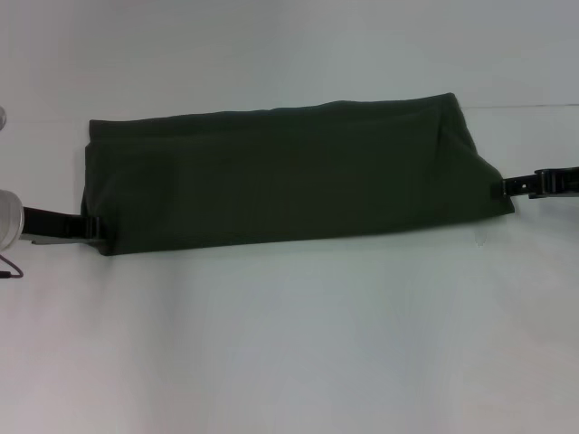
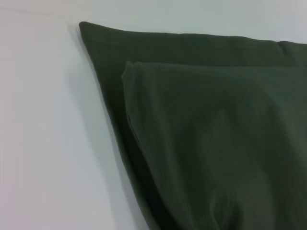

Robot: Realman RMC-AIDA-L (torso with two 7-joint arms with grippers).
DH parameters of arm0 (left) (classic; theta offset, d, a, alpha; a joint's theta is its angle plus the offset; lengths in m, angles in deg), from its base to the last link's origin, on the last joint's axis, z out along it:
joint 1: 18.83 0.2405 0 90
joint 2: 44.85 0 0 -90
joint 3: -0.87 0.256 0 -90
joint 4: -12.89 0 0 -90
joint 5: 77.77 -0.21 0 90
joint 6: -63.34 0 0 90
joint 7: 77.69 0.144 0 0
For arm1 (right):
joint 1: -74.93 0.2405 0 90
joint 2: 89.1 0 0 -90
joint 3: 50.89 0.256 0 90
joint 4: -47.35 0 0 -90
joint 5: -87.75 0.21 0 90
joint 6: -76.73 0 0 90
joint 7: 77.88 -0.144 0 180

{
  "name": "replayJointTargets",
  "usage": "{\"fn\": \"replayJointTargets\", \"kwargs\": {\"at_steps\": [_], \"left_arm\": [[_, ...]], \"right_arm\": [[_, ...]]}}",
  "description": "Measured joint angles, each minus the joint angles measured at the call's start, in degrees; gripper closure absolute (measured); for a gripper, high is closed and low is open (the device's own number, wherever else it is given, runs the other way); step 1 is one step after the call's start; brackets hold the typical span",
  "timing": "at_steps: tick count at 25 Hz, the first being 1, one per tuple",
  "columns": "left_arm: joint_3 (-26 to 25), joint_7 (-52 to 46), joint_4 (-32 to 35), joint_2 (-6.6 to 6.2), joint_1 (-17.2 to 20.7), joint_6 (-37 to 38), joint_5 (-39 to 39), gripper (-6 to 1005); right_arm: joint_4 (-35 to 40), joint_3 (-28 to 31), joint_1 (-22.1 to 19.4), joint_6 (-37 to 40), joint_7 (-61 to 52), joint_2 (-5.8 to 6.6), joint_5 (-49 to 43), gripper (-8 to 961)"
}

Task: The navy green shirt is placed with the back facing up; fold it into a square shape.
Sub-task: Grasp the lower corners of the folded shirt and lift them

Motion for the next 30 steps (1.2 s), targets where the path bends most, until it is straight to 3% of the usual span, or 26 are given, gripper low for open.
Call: {"fn": "replayJointTargets", "kwargs": {"at_steps": [10, 21, 30], "left_arm": [[0.0, 0.0, 0.14, 0.1, 0.09, -0.14, 0.0, 985], [0.0, 0.0, 0.32, 0.17, 0.12, -0.29, 0.0, 986], [0.0, 0.06, 0.32, 0.17, 0.26, -0.23, 0.0, 985]], "right_arm": [[-1.16, -1.86, 1.12, -5.27, 0.73, -2.51, -0.36, 172], [-3.01, -3.51, 2.24, -9.39, 0.72, -3.8, -0.38, 188], [-3.01, -3.6, 1.83, -10.45, 0.72, -4.09, -0.37, 240]]}}
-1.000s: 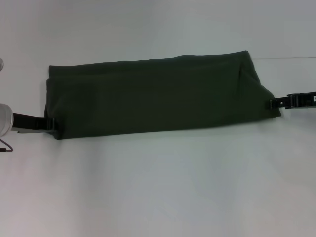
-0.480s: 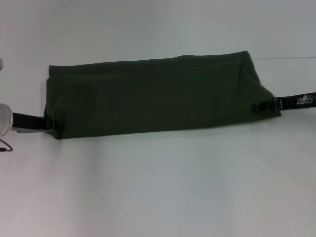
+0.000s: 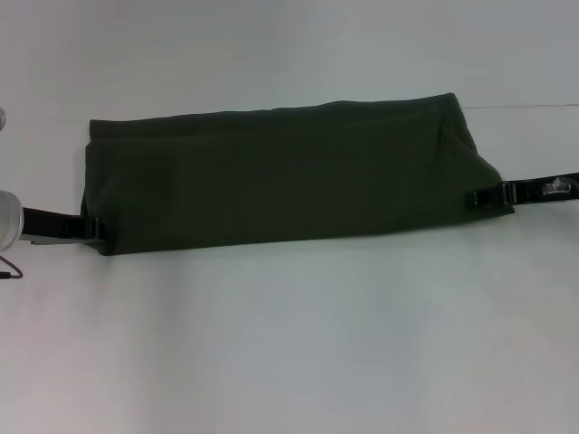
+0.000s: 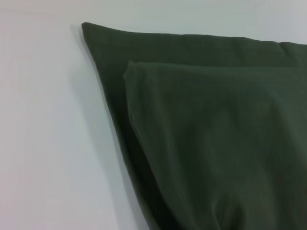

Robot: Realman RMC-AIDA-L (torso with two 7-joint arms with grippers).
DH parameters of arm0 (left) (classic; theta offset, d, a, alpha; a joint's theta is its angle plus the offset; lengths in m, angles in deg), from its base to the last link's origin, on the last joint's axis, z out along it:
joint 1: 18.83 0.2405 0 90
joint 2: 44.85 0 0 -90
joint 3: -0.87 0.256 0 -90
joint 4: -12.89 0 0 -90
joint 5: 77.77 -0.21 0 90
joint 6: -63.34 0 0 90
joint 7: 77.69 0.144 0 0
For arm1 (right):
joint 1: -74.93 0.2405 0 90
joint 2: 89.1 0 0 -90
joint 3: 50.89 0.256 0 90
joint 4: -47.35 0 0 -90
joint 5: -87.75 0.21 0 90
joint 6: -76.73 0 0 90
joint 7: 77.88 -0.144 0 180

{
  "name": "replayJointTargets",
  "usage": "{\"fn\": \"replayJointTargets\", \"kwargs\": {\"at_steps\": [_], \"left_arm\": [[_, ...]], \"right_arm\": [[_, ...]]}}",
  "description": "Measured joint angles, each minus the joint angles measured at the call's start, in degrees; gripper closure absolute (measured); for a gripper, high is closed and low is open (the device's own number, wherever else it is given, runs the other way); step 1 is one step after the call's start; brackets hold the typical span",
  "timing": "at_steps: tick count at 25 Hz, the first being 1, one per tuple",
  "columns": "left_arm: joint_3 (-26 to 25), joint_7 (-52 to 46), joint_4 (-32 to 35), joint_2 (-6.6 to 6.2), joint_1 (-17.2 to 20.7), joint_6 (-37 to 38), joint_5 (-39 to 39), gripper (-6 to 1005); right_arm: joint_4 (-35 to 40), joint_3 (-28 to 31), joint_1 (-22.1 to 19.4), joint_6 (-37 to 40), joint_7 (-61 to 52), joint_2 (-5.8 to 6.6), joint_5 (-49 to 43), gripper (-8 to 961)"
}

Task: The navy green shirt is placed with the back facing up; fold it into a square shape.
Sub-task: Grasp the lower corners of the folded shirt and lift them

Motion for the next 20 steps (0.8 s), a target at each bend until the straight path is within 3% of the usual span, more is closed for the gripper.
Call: {"fn": "replayJointTargets", "kwargs": {"at_steps": [2, 4, 15, 20], "left_arm": [[0.0, 0.02, 0.0, 0.0, 0.08, 0.03, 0.0, 985], [0.0, 0.06, 0.0, 0.01, 0.12, 0.04, 0.0, 985], [0.0, 0.12, 0.0, 0.16, 0.21, 0.12, 0.0, 986], [0.0, 0.12, 0.0, 0.17, 0.21, -0.05, 0.0, 985]], "right_arm": [[-0.01, 0.0, -0.06, -0.51, 0.11, -0.09, 0.0, 263], [-0.23, 0.01, -0.07, -0.76, 0.36, -0.14, 0.01, 417], [-0.79, 0.33, -0.19, -0.78, 1.44, -0.14, 0.13, 450], [-0.79, 0.31, -0.2, -0.71, 2.09, -0.13, 0.13, 532]]}}
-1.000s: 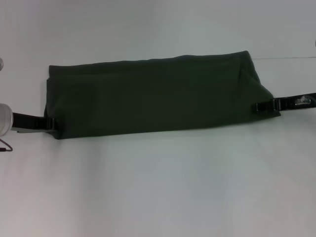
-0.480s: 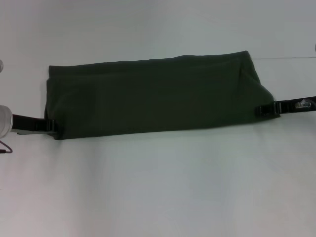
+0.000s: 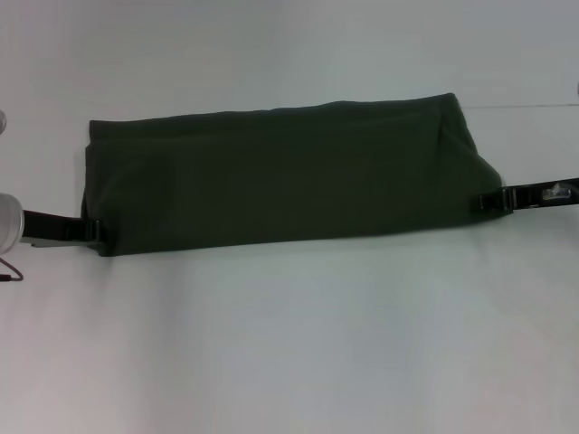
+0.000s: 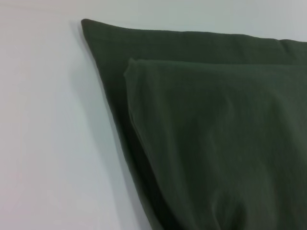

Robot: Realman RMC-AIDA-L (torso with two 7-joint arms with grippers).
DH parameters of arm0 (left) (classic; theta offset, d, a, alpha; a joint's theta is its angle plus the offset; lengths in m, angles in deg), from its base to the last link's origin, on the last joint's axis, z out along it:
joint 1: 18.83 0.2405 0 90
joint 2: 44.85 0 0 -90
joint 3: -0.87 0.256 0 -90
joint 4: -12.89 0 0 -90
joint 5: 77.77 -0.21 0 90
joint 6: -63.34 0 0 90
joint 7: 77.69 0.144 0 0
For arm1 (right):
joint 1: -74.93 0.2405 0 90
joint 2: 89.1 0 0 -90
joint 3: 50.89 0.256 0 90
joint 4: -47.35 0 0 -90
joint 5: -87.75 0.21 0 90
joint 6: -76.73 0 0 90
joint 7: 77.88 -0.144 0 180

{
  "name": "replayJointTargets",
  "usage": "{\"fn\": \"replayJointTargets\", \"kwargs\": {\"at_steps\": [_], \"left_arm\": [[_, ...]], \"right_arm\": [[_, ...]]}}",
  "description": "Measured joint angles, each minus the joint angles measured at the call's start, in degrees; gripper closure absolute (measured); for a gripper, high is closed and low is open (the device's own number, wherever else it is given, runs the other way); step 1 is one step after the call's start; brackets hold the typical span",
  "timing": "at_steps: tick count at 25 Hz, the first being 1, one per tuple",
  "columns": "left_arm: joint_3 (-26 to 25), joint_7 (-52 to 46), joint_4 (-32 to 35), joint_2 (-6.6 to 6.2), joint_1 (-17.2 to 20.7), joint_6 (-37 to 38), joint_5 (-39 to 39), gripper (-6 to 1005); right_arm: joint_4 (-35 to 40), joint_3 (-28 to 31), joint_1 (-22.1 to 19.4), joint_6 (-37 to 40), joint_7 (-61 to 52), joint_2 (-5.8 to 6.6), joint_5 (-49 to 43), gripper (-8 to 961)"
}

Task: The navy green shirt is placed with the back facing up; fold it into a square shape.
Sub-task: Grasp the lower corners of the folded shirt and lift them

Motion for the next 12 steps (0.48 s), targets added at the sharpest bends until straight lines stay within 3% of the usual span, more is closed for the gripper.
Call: {"fn": "replayJointTargets", "kwargs": {"at_steps": [6, 12], "left_arm": [[0.0, 0.0, 0.05, 0.1, 0.0, -0.1, 0.0, 985], [0.0, 0.1, 0.09, 0.19, 0.02, -0.08, 0.0, 986]], "right_arm": [[-0.67, 1.64, -0.18, 0.39, 5.17, 0.04, 1.2, 564], [-0.82, 1.74, -0.35, 0.84, 5.16, 0.38, 1.32, 780]]}}
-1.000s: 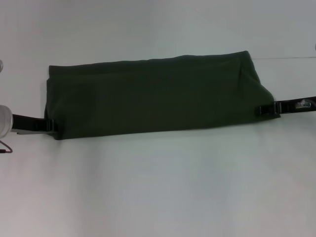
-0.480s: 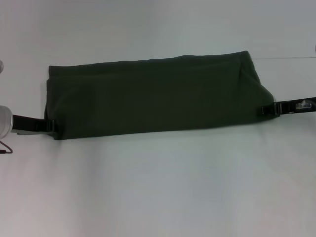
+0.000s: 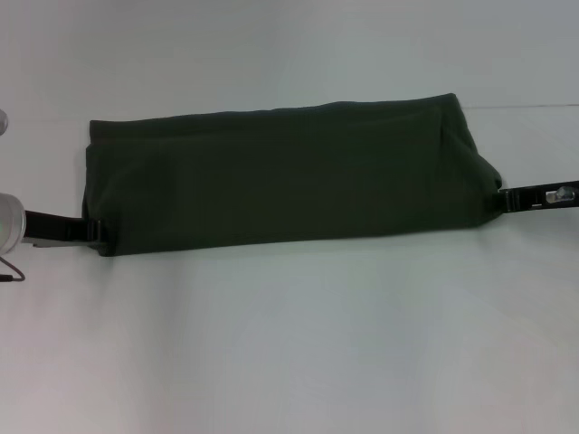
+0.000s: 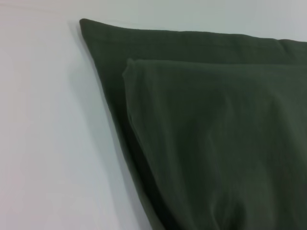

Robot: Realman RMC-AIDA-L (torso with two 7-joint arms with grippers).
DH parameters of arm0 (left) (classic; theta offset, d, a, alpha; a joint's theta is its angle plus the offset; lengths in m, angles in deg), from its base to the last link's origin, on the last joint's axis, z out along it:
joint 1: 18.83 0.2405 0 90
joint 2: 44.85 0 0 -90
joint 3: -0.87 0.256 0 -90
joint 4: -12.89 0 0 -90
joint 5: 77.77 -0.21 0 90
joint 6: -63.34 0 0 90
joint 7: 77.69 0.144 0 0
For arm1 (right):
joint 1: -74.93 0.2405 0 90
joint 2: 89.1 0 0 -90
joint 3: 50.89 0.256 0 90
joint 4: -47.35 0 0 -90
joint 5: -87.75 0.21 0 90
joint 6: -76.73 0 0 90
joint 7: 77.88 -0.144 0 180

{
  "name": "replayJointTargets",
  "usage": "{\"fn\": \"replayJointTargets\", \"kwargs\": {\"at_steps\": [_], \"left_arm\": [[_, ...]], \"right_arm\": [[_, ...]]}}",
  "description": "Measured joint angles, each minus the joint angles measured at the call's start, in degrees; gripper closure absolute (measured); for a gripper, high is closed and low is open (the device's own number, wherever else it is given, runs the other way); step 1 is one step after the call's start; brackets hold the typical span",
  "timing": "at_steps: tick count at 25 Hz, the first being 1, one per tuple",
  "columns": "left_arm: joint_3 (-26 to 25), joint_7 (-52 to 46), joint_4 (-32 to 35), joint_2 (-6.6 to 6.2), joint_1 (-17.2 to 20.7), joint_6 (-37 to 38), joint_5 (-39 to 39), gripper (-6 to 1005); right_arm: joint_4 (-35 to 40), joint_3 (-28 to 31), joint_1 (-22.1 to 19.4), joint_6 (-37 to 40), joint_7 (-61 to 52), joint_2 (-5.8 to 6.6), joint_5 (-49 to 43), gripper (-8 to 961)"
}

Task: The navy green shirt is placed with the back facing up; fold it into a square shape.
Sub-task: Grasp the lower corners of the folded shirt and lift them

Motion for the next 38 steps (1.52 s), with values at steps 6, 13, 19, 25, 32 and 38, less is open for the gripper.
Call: {"fn": "replayJointTargets", "kwargs": {"at_steps": [6, 13, 19, 25, 32, 38], "left_arm": [[-0.2, 0.48, 0.24, -0.34, -0.01, 1.04, 0.02, 986], [-0.73, 1.97, 4.32, -0.96, 1.42, 7.28, 0.51, 985], [-0.77, 2.54, 5.27, -1.16, 1.84, 8.53, 0.29, 986], [-0.88, 2.92, 5.28, -1.15, 2.2, 8.71, 0.52, 987], [-1.51, 2.39, 6.73, -1.82, 2.3, 13.6, 0.12, 986], [-1.58, 0.67, 7.44, -2.43, 2.14, 16.5, -0.01, 986]], "right_arm": [[0.2, 0.02, -1.14, 0.28, -0.45, 0.24, 0.21, 895], [2.84, 2.86, -4.0, 5.75, 0.15, 0.2, 0.51, 933], [7.49, 5.13, -6.68, 11.11, 0.79, -0.87, 1.44, 933], [7.61, 5.24, -6.82, 12.46, 0.85, -0.88, 1.55, 933], [7.65, 5.26, -7.44, 13.59, 1.53, -0.18, 1.55, 933], [7.63, 6.46, -8.01, 15.07, 3.73, 0.25, 1.55, 933]]}}
